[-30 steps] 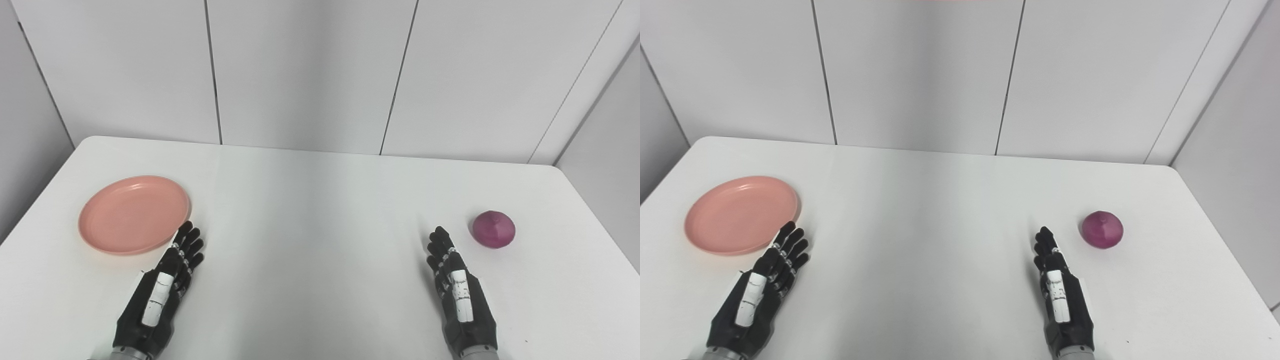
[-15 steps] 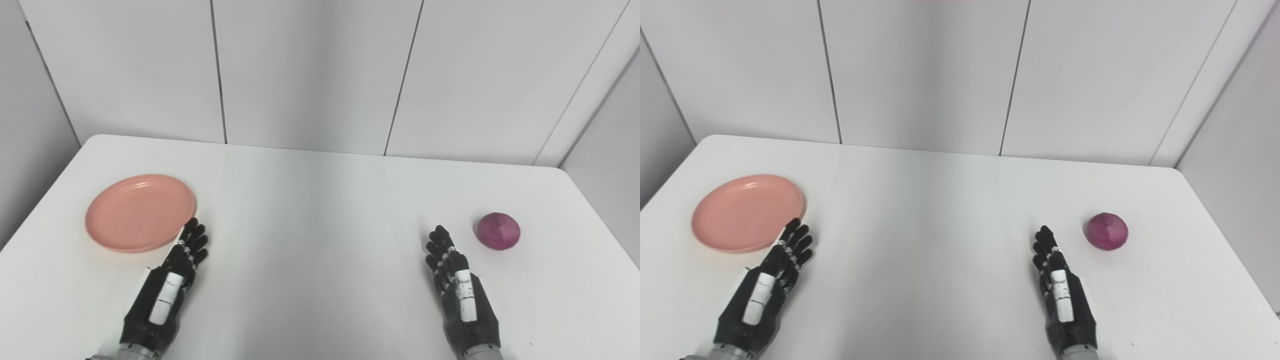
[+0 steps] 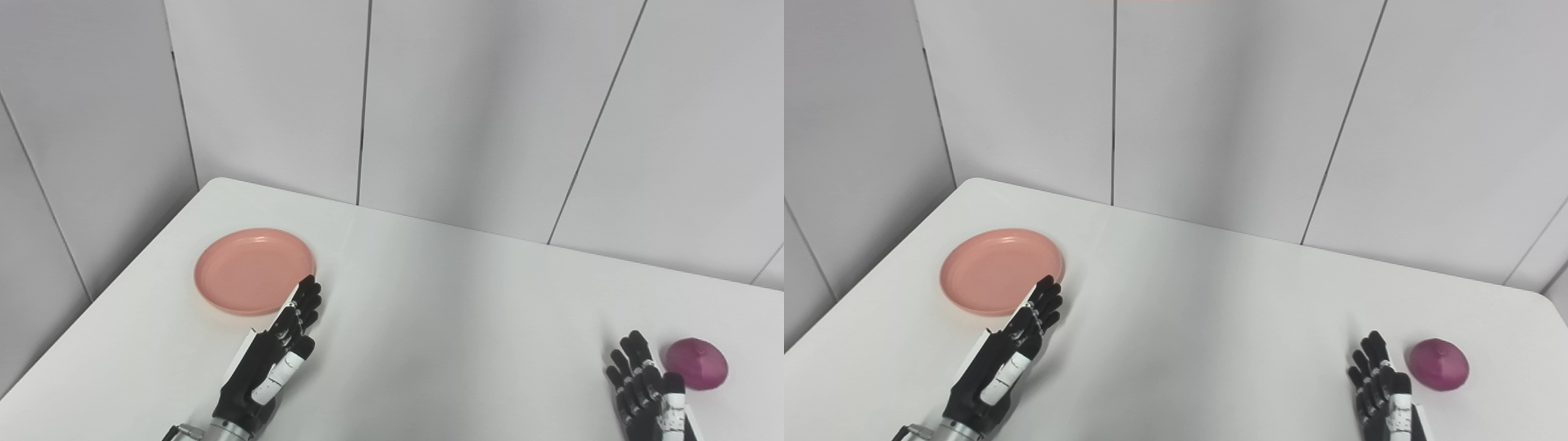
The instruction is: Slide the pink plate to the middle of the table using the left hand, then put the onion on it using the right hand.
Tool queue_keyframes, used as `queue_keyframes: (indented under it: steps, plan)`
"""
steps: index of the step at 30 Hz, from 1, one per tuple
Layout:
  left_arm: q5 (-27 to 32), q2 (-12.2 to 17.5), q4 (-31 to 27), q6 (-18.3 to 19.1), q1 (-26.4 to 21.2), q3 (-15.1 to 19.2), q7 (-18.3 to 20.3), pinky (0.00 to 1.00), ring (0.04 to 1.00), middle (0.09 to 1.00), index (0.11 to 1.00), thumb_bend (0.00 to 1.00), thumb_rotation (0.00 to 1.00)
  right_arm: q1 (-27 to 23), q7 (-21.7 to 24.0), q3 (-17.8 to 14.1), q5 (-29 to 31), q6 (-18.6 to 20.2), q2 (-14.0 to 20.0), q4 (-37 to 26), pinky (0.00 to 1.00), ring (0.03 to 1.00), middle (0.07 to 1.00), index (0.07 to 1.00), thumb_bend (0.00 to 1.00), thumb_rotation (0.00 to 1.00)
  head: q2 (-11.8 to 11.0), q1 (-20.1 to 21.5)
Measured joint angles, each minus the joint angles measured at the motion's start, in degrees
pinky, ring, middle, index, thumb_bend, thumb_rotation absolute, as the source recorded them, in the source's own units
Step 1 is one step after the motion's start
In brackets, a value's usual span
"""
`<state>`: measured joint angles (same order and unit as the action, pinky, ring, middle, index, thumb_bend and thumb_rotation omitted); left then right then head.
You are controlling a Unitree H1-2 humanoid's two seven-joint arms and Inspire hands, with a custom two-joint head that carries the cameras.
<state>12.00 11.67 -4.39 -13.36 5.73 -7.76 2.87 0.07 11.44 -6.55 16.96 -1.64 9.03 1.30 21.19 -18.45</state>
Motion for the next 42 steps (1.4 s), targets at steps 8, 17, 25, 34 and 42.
queue_keyframes:
  steps: [8, 17, 25, 34, 42]
  plan:
    - [-0.9, 0.0, 0.3, -1.7, -0.2, -0.4, -0.6, 1.00, 1.000, 1.000, 1.000, 0.85, 0.73, -0.1, 1.1, -0.2, 0.5, 0.0, 0.2, 0.1, 1.00, 1.000, 1.000, 1.000, 0.80, 1.00, -1.0, -1.3]
    - [-1.0, 0.1, 0.7, -3.7, -0.3, -0.4, -0.7, 1.00, 1.000, 1.000, 1.000, 0.85, 0.73, -0.3, 1.3, -0.3, 0.5, 0.0, 0.2, 0.3, 1.00, 1.000, 1.000, 1.000, 0.79, 1.00, -1.8, -2.0]
    - [-1.0, 0.0, 0.4, -3.2, -0.3, -0.4, -1.7, 0.95, 0.972, 0.976, 0.939, 0.90, 0.77, -1.0, 1.6, -0.8, 0.6, -0.1, 0.3, 1.7, 1.00, 1.000, 1.000, 1.000, 0.75, 1.00, -1.2, -1.7]
    - [-0.8, -0.9, -1.5, 7.2, -2.8, -0.4, -3.2, 0.80, 0.856, 0.878, 0.867, 0.92, 0.80, -0.9, 1.8, -0.8, 0.6, -0.8, 0.1, 1.9, 1.00, 1.000, 1.000, 1.000, 0.78, 1.00, -1.1, -1.2]
    - [1.8, -4.5, -2.0, 10.0, -13.6, 2.6, -0.4, 0.66, 0.747, 0.783, 0.793, 0.91, 0.76, -1.4, 1.7, -0.6, 0.4, -0.8, -0.5, 1.7, 1.00, 1.000, 1.000, 1.000, 0.80, 1.00, -1.4, -1.0]
